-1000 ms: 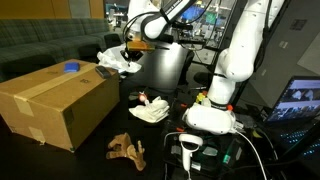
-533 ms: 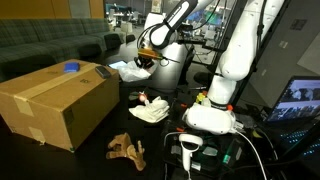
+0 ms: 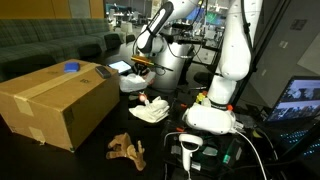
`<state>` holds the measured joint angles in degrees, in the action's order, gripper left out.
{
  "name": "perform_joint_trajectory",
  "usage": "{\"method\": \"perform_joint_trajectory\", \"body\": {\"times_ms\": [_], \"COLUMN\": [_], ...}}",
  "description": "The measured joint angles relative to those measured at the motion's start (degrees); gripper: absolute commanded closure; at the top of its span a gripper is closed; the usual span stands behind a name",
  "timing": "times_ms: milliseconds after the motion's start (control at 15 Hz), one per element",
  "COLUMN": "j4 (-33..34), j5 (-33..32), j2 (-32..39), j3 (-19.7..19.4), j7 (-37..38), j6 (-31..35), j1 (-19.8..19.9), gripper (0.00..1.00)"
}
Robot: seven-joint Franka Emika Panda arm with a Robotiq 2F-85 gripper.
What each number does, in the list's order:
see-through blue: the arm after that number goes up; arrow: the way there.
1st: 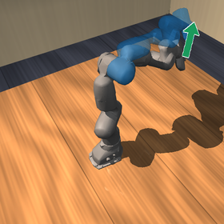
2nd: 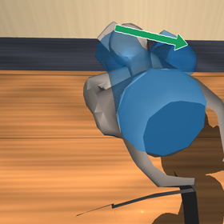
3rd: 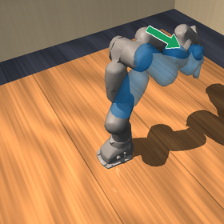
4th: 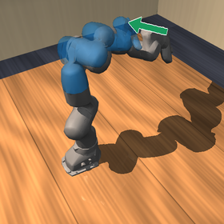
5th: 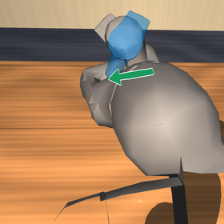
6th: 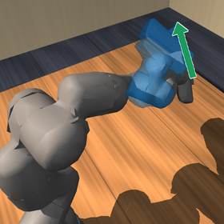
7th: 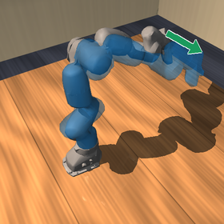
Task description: Retrieve the stuffed deer from the box and place it on the table. Lift the black object on the table and position it on top of the box. Take the plastic on the box and place it to the right of the table. Grab the red toy and the towel, then place them on the box. Lastly, pick up the blue object from the box and place it on the table.
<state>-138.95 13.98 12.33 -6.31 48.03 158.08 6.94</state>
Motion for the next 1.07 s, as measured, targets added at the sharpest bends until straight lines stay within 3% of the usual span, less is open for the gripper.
{"method": "perform_joint_trajectory", "body": {"times_ms": [400, 867, 933, 1000, 1067], "j4": [11.42, 18.01, 18.65, 19.25, 19.78], "j5": [4.78, 7.38, 7.97, 8.55, 9.15], "j2": [10.69, 17.13, 17.86, 18.58, 19.25], "j3": [-2.07, -5.02, -5.07, -5.08, -5.08], "j7": [0.25, 5.14, 5.51, 5.88, 6.11], "j6": [-4.2, -8.74, -9.68, -10.58, -11.35], "j1": [1.78, 3.82, 4.43, 5.07, 5.65], "gripper": [0.9, 0.89, 0.81, 0.64, 0.6]}}
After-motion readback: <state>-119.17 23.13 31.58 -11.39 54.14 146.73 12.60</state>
